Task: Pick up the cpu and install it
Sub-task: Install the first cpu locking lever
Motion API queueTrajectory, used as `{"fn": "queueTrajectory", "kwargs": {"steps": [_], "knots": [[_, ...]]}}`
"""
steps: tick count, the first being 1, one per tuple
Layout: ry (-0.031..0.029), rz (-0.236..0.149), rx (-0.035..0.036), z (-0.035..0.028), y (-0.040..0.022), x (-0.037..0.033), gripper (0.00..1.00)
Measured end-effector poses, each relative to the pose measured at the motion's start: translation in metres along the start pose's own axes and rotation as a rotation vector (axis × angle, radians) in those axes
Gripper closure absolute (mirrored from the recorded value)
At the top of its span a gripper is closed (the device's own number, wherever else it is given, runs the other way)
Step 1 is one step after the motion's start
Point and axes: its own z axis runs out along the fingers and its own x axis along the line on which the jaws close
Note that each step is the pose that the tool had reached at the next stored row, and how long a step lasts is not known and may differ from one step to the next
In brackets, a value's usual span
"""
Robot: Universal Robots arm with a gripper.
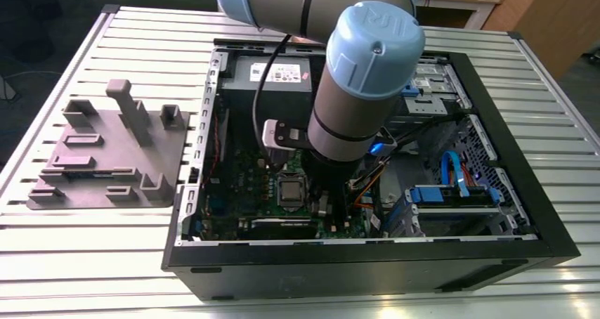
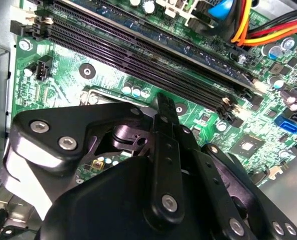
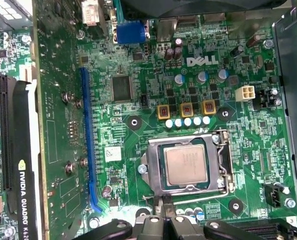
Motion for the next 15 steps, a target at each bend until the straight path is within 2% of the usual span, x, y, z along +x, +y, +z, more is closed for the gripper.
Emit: {"fn": "queueTrajectory", "kwargs": {"steps": [3,5,8,15], "knots": [[-0.0043,-0.001,0.0001,-0.0046,0.0004,-0.0004,0.90],[-0.0023,-0.001,-0.0001,-0.0137,0.0008,-0.0003,0.90],[-0.0029,-0.001,-0.0002,-0.0236,0.0014,-0.0004,0.90],[-0.0032,-0.001,-0.0003,-0.0247,0.0015,-0.0004,0.90]]}}
